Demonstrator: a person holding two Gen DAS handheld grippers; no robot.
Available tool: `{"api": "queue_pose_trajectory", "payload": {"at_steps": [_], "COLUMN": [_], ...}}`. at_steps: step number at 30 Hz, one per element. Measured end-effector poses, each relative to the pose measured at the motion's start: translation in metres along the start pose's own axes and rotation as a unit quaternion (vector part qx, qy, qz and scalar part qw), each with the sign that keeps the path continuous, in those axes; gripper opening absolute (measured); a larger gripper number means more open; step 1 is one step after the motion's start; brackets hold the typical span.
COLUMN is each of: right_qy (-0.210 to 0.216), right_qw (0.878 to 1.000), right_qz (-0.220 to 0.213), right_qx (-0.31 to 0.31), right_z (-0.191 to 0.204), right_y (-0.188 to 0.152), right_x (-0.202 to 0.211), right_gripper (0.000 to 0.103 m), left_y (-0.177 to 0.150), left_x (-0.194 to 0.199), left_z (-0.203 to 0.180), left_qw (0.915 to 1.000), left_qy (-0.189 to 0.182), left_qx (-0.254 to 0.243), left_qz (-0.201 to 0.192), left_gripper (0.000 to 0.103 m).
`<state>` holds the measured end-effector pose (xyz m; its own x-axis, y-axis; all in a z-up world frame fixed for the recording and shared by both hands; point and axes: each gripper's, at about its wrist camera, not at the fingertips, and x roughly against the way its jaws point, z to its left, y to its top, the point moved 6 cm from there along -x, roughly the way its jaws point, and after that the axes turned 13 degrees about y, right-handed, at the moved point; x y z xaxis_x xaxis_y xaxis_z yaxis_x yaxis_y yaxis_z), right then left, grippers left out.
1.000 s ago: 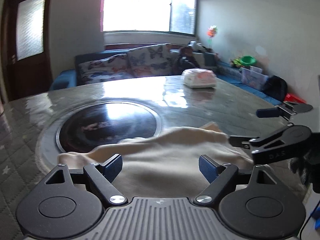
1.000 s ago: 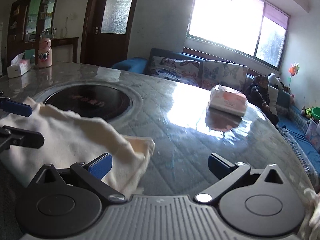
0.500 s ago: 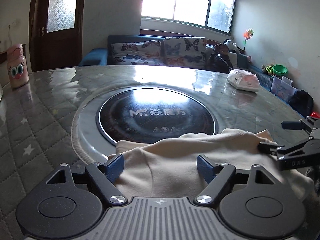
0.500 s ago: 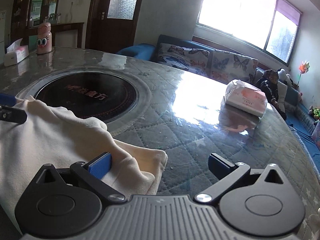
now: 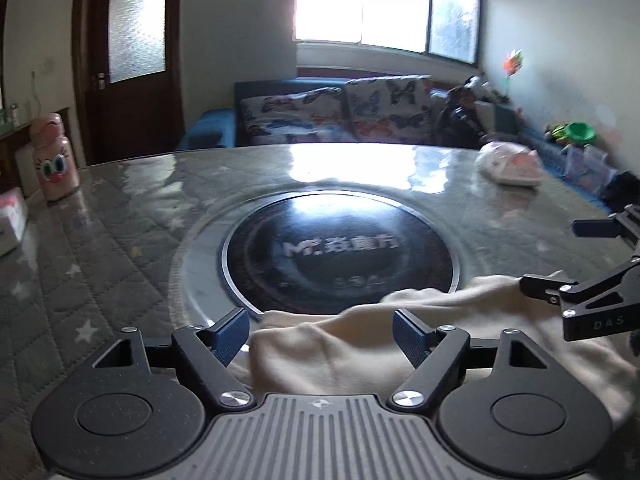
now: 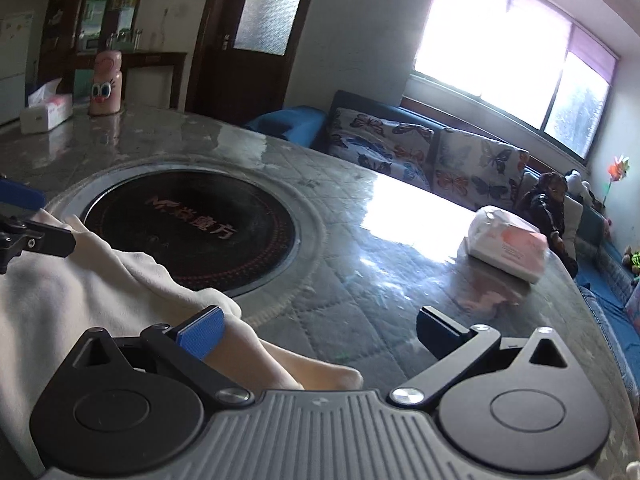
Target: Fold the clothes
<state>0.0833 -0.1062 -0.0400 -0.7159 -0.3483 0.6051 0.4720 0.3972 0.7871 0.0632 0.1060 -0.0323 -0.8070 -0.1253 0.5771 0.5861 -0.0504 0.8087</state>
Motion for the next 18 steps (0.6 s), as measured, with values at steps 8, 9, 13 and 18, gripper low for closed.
{"api": "queue_pose_trajectory", "payload": {"at_steps": [8,9,13,18], "right_qy": [-0.003,-0.004,0.000,0.020], "right_qw": [1.000,1.000,1.000,0.998], "right_qz": [0.022,0.020,0.005,-0.010], "right_qx": [0.012,0.013,0.029,0.051], "right_z": [0.006,0.006,0.015,0.037], "right_y": [-0.003,-0.002,0.004,0.006], "right_x": [-0.012,-0.010,0.010,0.033], "right_gripper": [0.103,0.103,0.103,0.103], "left_y": [-0.009,-0.009,-0.007,-0.010], "left_x": [-0.026,-0.025,-0.016,0.001], "left_z": [0.008,0.009,0.013,0.018], "left_qw": [0.9985,0.9985,0.9988,0.9990], "left_qy": [0.026,0.026,0.025,0.024], "left_qx": [0.004,0.004,0.009,0.016], "left_qz": [0.048,0.047,0.041,0.034], "left_gripper": [0.077,0.077,0.076,0.076]}}
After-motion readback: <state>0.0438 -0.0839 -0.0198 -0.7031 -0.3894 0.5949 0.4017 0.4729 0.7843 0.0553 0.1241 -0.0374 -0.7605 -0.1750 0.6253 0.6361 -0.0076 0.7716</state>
